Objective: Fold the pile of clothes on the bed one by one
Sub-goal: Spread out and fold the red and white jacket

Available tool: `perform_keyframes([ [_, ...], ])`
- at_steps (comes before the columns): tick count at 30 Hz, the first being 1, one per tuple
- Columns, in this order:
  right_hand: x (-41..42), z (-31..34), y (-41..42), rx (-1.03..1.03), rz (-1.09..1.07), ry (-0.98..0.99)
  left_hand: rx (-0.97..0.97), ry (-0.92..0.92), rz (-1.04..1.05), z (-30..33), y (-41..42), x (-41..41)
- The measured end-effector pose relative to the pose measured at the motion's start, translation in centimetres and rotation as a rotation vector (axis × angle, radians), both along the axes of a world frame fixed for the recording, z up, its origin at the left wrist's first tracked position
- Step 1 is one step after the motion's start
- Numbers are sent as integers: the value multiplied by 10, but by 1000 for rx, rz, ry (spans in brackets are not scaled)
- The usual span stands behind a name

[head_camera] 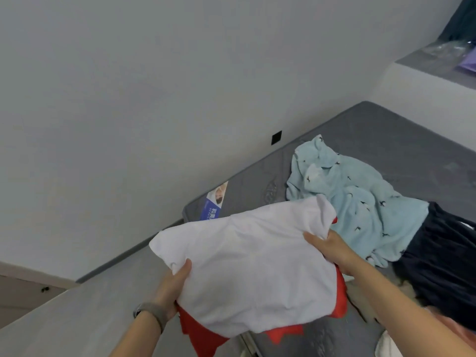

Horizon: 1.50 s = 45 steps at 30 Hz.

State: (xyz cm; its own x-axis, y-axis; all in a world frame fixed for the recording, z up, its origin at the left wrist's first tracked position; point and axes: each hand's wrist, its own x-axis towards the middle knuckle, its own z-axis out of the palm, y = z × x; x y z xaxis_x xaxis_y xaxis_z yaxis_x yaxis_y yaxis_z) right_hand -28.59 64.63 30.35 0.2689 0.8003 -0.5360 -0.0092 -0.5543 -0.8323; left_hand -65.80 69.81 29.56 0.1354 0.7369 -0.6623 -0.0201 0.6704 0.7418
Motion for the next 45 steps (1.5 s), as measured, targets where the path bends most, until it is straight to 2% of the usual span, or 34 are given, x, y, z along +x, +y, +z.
perform_keyframes([
  [7, 18, -25, 152, 32, 132, -152, -24, 2, 127, -40, 103, 28],
  [14, 44, -115, 302, -18, 193, -355, -100, 56, 218, -139, 227, 69],
  [20, 65, -204, 386, -98, 194, -563, -138, 86, 170, -239, 302, 92],
  [22, 63, -239, 395, -107, 121, -717, -98, 261, 107, -275, 317, 93],
  [25, 41, -289, 390, -139, 123, -1051, 81, 714, -36, -306, 320, 102],
  [27, 21, -305, 380, -168, 283, -1142, 401, 967, -250, -300, 308, 108],
  [29, 15, -324, 371, -192, 479, -1208, 702, 1152, -553, -305, 300, 114],
  [30, 17, -332, 367, -225, 536, -1196, 725, 1204, -707, -309, 299, 116],
  [32, 25, -345, 360, -288, 576, -1152, 553, 1215, -942, -327, 301, 113],
  [33, 28, -350, 358, -291, 579, -1154, 473, 1215, -986, -335, 302, 111],
  [37, 26, -356, 357, -271, 574, -1199, 467, 1240, -937, -350, 300, 112],
  [41, 25, -340, 352, -283, 596, -1061, 362, 1232, -1058, -335, 305, 112],
  [43, 24, -322, 334, -163, 492, -941, 329, 1166, -1101, -314, 304, 110],
  [45, 25, -296, 297, -12, 331, -899, 399, 1099, -1079, -284, 292, 110],
])
